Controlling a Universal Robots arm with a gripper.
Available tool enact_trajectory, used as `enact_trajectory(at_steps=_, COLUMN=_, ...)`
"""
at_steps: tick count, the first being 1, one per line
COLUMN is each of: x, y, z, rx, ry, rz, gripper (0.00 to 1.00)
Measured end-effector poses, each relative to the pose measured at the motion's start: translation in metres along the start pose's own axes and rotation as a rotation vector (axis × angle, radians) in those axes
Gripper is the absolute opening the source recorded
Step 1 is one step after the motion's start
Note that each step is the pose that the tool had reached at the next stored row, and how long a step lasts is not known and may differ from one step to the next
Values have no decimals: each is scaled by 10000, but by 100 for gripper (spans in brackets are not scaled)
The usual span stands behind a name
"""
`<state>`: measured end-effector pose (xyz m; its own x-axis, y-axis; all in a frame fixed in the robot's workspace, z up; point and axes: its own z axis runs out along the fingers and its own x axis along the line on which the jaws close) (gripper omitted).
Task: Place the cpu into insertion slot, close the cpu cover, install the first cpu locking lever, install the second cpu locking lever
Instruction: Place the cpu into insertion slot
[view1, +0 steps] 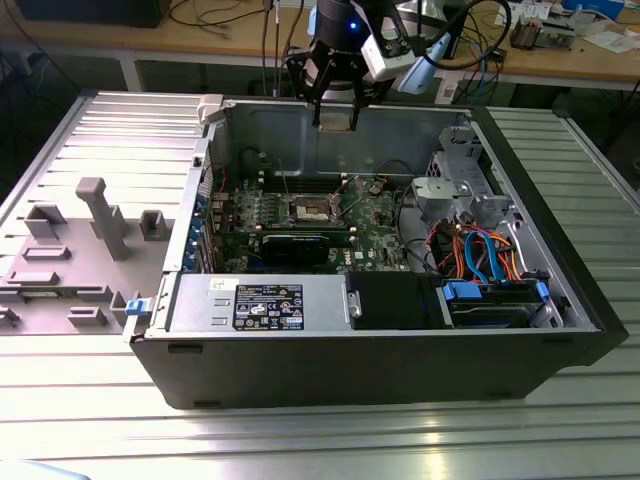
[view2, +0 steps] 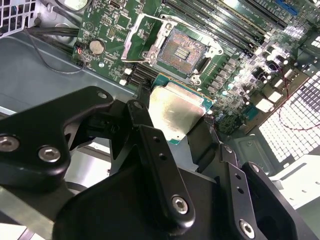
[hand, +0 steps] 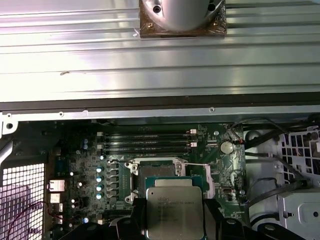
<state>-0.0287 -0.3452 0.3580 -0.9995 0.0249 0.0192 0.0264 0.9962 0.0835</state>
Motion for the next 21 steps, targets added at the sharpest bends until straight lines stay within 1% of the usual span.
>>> enact_trajectory(at_steps=2, x=2, y=0, z=3, rx=8, ry=1, rz=-1, gripper=55)
enact_trajectory(at_steps=21, x=10, y=-4, z=47, rx=7, ry=0, rz=0, gripper=55)
